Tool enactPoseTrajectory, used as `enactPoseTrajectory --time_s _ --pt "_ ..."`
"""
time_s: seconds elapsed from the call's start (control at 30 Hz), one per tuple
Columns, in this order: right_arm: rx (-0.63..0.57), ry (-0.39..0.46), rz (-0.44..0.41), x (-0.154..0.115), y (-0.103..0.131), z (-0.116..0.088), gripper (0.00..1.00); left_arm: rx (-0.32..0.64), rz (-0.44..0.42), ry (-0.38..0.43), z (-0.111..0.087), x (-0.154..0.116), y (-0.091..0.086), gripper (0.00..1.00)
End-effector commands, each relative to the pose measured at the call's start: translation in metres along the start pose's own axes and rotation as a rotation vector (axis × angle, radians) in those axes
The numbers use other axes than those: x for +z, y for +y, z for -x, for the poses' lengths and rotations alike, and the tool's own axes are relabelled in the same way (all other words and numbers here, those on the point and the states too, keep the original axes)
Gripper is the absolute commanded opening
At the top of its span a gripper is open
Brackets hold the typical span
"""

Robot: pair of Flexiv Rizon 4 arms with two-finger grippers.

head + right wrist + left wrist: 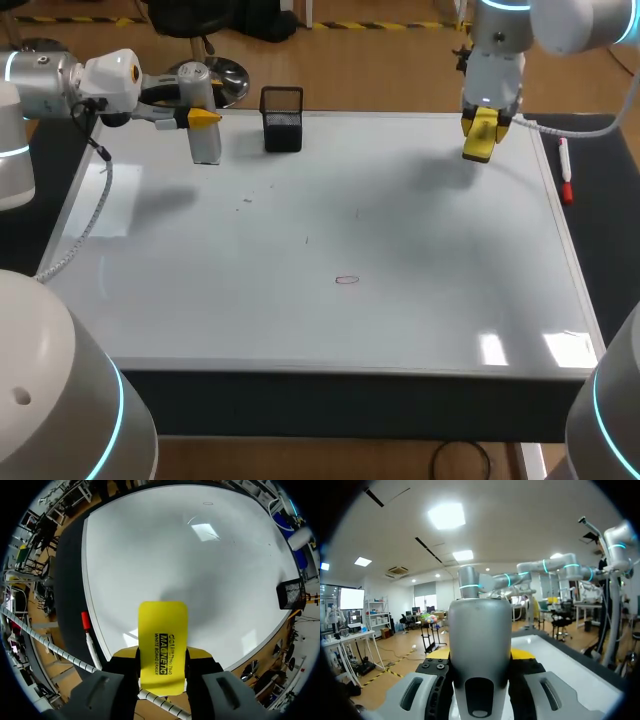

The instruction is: Pick up the inspection probe, press it on each red-marked spot on the whiteboard one by one, put down the probe, pick up the eraser, and wipe off all the red marks.

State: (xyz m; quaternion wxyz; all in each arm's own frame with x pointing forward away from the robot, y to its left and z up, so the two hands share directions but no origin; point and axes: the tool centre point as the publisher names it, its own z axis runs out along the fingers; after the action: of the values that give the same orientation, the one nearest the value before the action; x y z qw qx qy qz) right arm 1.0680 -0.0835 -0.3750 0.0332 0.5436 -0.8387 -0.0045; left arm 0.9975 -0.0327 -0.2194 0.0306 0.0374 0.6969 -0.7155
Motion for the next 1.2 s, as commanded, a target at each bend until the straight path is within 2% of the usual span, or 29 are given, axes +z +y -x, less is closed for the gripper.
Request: enactPoseTrajectory --time_s 0.03,0.13,0.47,0.67,0.93,1.2 --pt "-0.002 0.002 -0.002 -0.001 0.000 -0.001 0.00 0.013 -0.022 0.016 -0.017 0.008 -0.005 0.00" --pt "-0.002 0.002 -0.002 -0.001 0.000 -0.001 0.00 0.016 0.020 0.067 -0.035 0.022 -0.009 0.00" --pt "-0.002 0.002 -0.002 -0.001 0.000 -0.001 0.00 0.020 -0.060 0.254 -0.098 0.072 -0.031 0.00" --pt "-0.002 0.002 -0.002 -0.001 0.000 -0.001 0.00 0.006 -0.082 0.393 -0.139 0.106 -0.036 0.00" --pt "-0.002 0.002 -0.002 -0.001 0.000 -0.001 0.00 -0.014 -0.107 0.534 -0.182 0.145 -0.031 0.00" --pt "-0.002 0.002 -0.002 -0.001 0.000 -0.001 0.00 -0.039 -0.123 0.604 -0.207 0.172 -0.020 0.00"
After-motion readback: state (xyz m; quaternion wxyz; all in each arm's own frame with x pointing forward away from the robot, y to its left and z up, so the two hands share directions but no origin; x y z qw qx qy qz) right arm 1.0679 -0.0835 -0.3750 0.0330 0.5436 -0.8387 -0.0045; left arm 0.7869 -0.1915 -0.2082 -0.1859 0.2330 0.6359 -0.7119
